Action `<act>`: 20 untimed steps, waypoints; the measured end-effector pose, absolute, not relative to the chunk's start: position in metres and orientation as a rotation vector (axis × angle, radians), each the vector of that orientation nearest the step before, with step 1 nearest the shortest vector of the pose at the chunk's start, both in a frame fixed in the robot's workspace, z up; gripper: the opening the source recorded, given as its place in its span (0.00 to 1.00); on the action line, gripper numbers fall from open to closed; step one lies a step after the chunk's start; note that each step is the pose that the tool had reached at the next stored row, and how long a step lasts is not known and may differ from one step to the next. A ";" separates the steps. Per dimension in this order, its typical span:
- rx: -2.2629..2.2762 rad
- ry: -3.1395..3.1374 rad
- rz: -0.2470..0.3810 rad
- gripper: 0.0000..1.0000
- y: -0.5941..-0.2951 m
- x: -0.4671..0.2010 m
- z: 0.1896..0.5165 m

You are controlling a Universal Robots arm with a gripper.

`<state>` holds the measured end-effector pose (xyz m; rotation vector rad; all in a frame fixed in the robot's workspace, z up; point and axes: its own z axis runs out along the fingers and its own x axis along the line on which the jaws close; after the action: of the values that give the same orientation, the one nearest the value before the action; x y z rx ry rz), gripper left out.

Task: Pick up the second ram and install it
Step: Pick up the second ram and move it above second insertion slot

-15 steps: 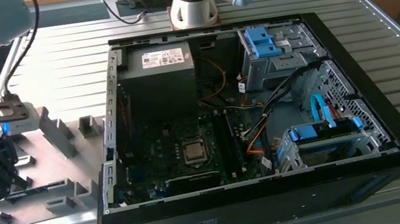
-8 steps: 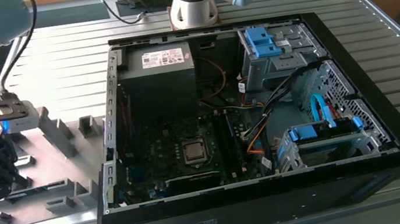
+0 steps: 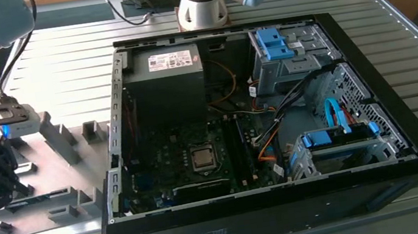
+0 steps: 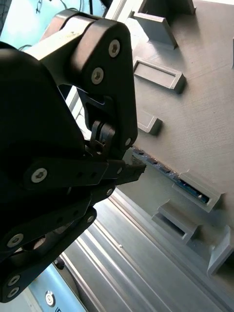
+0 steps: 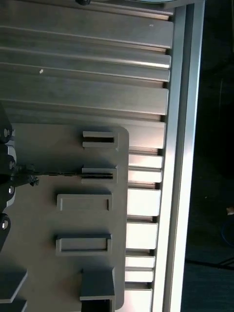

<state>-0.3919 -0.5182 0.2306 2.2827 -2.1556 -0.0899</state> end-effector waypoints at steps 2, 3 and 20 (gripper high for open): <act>2.283 -2.155 -0.090 0.10 -0.518 -0.392 0.231; 2.283 -2.155 -0.090 0.10 -0.518 -0.392 0.231; 2.285 -2.153 -0.090 0.36 -0.518 -0.392 0.225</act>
<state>-0.3919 -0.5182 0.2248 2.2855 -2.1527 -0.0899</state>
